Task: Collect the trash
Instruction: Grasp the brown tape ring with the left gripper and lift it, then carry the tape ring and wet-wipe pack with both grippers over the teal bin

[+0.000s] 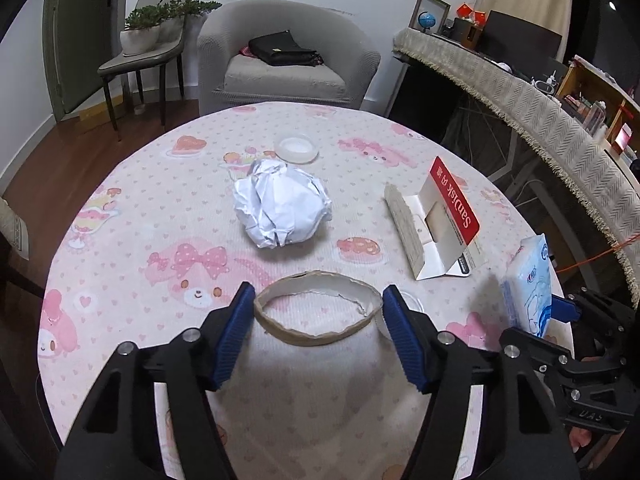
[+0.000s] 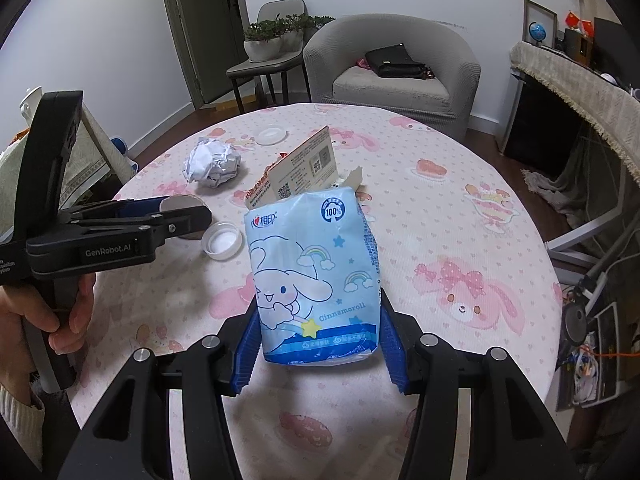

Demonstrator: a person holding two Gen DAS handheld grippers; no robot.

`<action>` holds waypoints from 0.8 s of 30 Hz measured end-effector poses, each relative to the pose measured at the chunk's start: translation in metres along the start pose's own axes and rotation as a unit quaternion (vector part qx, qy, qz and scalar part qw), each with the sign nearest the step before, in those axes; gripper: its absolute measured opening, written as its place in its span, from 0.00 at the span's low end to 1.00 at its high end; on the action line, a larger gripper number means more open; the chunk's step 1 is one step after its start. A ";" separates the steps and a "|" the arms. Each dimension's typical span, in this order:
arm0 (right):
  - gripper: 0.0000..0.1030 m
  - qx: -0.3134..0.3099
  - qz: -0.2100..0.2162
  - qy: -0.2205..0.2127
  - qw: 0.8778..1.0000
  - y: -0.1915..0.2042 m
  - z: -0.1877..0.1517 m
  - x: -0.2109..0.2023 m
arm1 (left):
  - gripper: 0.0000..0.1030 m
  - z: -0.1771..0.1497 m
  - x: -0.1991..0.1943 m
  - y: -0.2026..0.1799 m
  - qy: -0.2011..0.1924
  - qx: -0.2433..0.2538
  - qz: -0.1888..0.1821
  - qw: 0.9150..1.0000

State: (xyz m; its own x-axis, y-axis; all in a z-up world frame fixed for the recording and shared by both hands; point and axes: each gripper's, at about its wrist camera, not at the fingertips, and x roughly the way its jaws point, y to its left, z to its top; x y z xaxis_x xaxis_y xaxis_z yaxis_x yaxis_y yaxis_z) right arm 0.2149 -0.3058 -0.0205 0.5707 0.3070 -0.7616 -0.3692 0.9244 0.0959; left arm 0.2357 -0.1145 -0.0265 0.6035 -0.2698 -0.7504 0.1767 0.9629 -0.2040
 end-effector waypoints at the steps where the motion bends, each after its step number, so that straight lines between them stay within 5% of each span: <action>1: 0.52 0.000 0.000 0.000 1.000 0.000 0.000 0.000 | 0.65 -0.001 -0.001 0.000 -0.001 0.001 0.000 1.000; 24: 0.52 -0.030 0.031 -0.009 0.999 0.073 0.033 0.013 | 0.65 -0.016 -0.059 0.043 -0.053 -0.013 0.014 0.998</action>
State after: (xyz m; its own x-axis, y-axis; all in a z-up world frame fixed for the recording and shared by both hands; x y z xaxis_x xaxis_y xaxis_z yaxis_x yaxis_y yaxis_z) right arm 0.2197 -0.2268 -0.0023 0.5581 0.3673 -0.7441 -0.4465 0.8887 0.1038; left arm 0.1954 -0.0566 -0.0013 0.6863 -0.2416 -0.6861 0.1393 0.9694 -0.2021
